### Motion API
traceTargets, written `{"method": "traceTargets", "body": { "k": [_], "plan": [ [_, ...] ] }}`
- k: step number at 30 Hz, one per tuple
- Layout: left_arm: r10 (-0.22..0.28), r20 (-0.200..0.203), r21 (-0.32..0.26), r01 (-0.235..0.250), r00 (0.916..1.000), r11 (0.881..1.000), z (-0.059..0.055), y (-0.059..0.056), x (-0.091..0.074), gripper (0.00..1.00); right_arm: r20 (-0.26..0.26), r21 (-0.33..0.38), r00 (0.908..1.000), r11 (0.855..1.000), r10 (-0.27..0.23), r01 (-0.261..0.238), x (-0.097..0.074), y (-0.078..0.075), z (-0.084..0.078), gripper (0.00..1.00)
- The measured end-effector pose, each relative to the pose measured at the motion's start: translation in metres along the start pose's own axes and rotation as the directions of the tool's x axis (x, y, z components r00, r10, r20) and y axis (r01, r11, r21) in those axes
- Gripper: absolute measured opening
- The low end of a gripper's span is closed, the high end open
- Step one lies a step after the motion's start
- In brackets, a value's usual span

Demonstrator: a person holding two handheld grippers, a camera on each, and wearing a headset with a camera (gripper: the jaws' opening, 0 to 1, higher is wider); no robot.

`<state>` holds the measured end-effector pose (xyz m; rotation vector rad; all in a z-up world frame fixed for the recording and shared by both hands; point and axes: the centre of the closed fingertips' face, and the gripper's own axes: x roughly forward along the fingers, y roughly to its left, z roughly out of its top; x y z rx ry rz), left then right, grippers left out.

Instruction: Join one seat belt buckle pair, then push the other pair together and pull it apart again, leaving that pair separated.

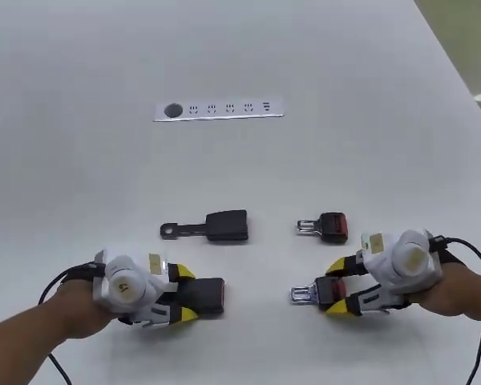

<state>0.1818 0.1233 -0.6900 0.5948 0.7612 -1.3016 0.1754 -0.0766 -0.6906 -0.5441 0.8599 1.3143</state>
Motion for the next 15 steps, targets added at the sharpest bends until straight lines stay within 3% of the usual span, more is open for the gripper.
{"method": "traceTargets", "body": {
  "k": [9, 15],
  "plan": [
    [0.01, -0.013, -0.013, -0.01, 0.9999, 1.0, 0.001, -0.001, 0.001, 0.35, 0.031, 0.025, 0.9992, 0.999, -0.025, 0.025, 0.006, 0.0, 0.005, 0.34],
    [0.006, -0.026, -0.005, -0.006, 0.9996, 1.0, -0.001, -0.001, 0.002, 0.34, 0.02, 0.02, 0.9996, 1.0, -0.021, 0.021, 0.012, 0.001, 0.013, 0.34]
  ]
}}
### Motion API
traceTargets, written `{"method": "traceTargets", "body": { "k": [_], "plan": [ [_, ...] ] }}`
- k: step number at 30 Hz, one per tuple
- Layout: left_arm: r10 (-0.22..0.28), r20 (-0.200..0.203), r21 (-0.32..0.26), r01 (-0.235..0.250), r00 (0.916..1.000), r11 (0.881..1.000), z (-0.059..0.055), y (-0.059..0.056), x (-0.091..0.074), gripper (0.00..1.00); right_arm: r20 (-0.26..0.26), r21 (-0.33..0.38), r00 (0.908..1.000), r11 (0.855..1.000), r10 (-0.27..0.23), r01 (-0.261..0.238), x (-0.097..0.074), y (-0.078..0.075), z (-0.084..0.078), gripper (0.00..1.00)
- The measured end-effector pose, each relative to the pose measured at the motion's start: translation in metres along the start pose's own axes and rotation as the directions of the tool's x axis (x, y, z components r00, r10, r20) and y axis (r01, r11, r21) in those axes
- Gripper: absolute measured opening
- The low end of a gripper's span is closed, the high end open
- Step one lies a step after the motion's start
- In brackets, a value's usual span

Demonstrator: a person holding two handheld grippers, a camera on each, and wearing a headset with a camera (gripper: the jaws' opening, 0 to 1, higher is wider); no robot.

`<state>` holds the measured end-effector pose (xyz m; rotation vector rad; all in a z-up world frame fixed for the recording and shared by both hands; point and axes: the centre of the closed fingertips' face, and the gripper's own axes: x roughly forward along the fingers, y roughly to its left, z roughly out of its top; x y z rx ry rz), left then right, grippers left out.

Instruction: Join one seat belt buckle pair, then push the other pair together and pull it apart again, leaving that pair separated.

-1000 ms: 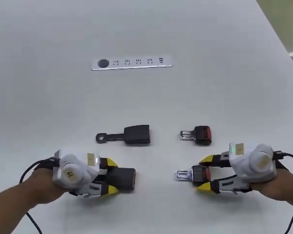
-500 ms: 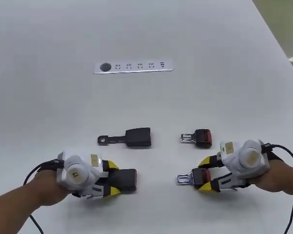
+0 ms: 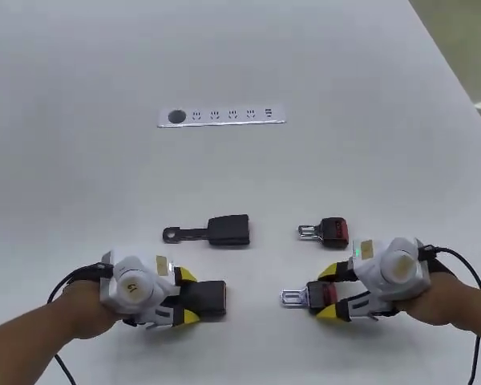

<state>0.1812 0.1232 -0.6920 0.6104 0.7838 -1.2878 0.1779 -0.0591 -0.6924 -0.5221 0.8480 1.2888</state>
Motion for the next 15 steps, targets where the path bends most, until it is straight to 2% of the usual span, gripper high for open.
{"method": "traceTargets", "body": {
  "k": [11, 15],
  "plan": [
    [-0.018, -0.026, 0.019, 0.018, 0.9995, 1.0, -0.001, -0.001, 0.0, 0.34, -0.03, -0.012, 0.9995, 1.0, 0.003, -0.004, 0.008, 0.005, 0.016, 0.34],
    [-0.016, -0.031, 0.013, 0.016, 0.9994, 1.0, -0.001, -0.001, 0.0, 0.34, -0.027, -0.012, 0.9996, 1.0, 0.005, -0.006, 0.012, 0.004, 0.019, 0.34]
  ]
}}
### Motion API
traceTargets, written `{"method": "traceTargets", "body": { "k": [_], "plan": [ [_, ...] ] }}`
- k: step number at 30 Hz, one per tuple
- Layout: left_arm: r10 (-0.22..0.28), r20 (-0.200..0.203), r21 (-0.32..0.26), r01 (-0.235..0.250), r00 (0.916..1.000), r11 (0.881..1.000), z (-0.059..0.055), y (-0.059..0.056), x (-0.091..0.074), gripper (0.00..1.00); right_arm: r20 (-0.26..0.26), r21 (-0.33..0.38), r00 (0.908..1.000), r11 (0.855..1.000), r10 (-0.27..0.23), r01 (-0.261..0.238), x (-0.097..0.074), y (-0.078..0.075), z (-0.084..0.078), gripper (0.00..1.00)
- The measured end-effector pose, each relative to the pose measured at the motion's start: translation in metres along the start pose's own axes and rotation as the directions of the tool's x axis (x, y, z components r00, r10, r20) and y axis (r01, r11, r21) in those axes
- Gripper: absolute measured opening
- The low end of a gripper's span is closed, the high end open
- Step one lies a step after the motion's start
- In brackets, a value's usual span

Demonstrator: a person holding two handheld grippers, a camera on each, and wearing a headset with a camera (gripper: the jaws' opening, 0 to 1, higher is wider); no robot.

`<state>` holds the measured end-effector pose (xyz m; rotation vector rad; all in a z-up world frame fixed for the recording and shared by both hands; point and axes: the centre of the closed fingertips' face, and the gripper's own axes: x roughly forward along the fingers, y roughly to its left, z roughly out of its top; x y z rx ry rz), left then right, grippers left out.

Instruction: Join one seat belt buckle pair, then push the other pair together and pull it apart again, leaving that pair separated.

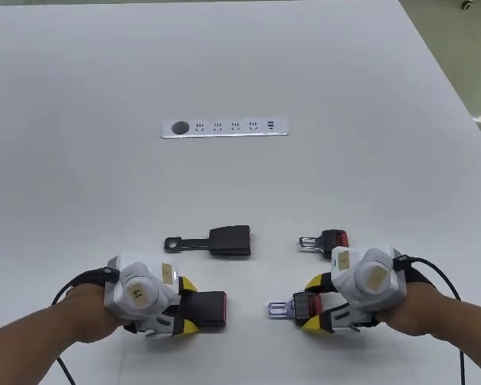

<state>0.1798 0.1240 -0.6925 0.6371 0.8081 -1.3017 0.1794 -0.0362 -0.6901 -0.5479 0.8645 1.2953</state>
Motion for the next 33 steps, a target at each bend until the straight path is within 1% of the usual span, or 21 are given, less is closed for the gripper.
{"method": "traceTargets", "body": {
  "k": [1, 4, 5, 10, 17, 24, 26, 30, 33],
  "plan": [
    [0.0, -0.003, -0.002, 0.0, 1.0, 1.0, 0.0, 0.0, 0.0, 0.34, 0.002, -0.002, 1.0, 1.0, 0.0, 0.001, 0.001, 0.003, 0.002, 0.34],
    [0.0, -0.008, -0.001, 0.0, 1.0, 1.0, 0.0, 0.0, 0.0, 0.34, 0.011, -0.001, 0.9999, 1.0, -0.001, 0.001, 0.005, 0.002, 0.007, 0.34],
    [0.0, -0.01, -0.002, 0.0, 1.0, 1.0, 0.0, 0.001, 0.0, 0.34, 0.014, -0.002, 0.9999, 1.0, -0.003, 0.003, 0.007, 0.004, 0.01, 0.34],
    [-0.003, -0.02, 0.001, 0.003, 0.9998, 1.0, -0.002, 0.001, 0.0, 0.34, 0.027, -0.007, 0.9995, 1.0, 0.013, -0.013, 0.014, 0.007, 0.021, 0.34],
    [-0.01, -0.04, 0.013, 0.011, 0.9992, 1.0, 0.0, 0.001, -0.001, 0.34, 0.051, -0.013, 0.9986, 1.0, 0.012, -0.012, 0.024, 0.007, 0.035, 0.34],
    [-0.016, -0.058, 0.02, 0.017, 0.9982, 1.0, 0.0, 0.001, -0.002, 0.34, 0.085, -0.011, 0.9962, 1.0, 0.017, -0.016, 0.035, 0.011, 0.05, 0.34],
    [-0.017, -0.065, 0.009, 0.017, 0.9977, 1.0, -0.001, 0.001, -0.002, 0.34, 0.095, -0.008, 0.9954, 1.0, 0.016, -0.015, 0.036, 0.012, 0.053, 0.34],
    [-0.023, -0.085, 0.025, 0.026, 0.9961, 0.999, -0.001, 0.001, -0.002, 0.34, 0.122, -0.007, 0.9924, 1.0, 0.016, -0.016, 0.041, 0.014, 0.06, 0.34],
    [-0.024, -0.09, 0.018, 0.026, 0.9956, 0.999, 0.0, 0.001, -0.002, 0.34, 0.127, -0.006, 0.9918, 1.0, 0.017, -0.016, 0.045, 0.015, 0.065, 0.34]
  ]
}}
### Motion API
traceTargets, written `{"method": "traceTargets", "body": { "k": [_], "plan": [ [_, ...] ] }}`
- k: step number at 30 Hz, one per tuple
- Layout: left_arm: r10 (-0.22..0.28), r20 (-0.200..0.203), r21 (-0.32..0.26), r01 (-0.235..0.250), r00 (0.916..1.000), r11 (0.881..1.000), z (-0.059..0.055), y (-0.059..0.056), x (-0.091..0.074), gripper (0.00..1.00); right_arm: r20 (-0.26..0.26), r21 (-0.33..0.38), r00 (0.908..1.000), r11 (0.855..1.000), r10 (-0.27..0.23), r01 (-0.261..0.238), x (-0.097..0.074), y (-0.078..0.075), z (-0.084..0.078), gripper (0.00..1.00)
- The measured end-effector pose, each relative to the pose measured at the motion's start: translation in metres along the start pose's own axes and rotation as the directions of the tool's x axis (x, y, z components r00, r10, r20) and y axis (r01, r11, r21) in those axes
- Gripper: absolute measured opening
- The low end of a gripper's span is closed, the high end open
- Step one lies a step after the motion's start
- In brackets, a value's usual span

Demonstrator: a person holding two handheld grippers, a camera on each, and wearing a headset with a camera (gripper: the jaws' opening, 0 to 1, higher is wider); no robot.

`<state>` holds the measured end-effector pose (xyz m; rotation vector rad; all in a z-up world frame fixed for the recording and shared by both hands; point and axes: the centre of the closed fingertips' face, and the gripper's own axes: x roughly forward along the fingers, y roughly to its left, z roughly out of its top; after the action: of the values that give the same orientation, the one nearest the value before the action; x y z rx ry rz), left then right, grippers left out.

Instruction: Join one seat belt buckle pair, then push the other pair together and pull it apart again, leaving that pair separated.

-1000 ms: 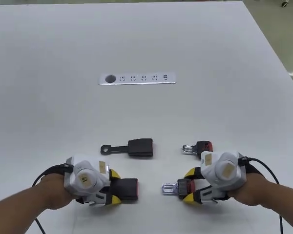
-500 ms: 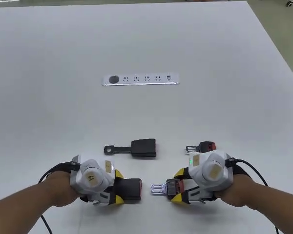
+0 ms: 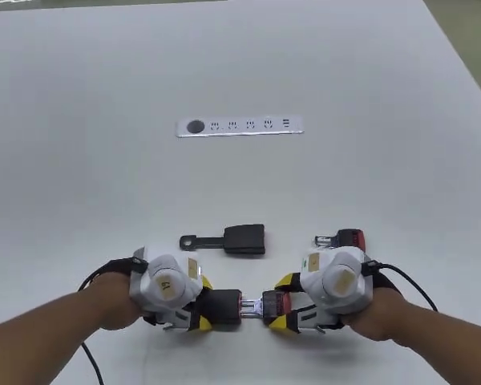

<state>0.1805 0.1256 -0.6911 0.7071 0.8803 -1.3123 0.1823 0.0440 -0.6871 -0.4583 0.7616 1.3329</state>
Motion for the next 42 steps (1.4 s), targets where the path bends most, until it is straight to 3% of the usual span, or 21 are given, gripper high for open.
{"method": "traceTargets", "body": {
  "k": [10, 17, 25, 42],
  "plan": [
    [0.004, -0.009, 0.006, -0.004, 0.9999, 1.0, -0.002, 0.0, 0.0, 0.33, 0.033, 0.014, 0.9994, 1.0, -0.014, 0.014, 0.002, 0.003, 0.003, 0.34],
    [-0.017, -0.054, 0.064, 0.021, 0.9984, 0.998, 0.001, -0.001, -0.001, 0.33, 0.033, 0.016, 0.9993, 1.0, -0.019, 0.019, 0.006, 0.002, 0.007, 0.33],
    [-0.031, -0.069, 0.087, 0.037, 0.9971, 0.996, -0.002, -0.001, 0.001, 0.32, 0.043, 0.016, 0.9987, 1.0, -0.025, 0.025, 0.016, 0.005, 0.011, 0.33],
    [-0.033, -0.052, 0.079, 0.037, 0.9981, 0.996, 0.0, 0.0, 0.002, 0.32, 0.045, 0.016, 0.9986, 1.0, -0.026, 0.026, 0.018, 0.009, 0.017, 0.33]
  ]
}}
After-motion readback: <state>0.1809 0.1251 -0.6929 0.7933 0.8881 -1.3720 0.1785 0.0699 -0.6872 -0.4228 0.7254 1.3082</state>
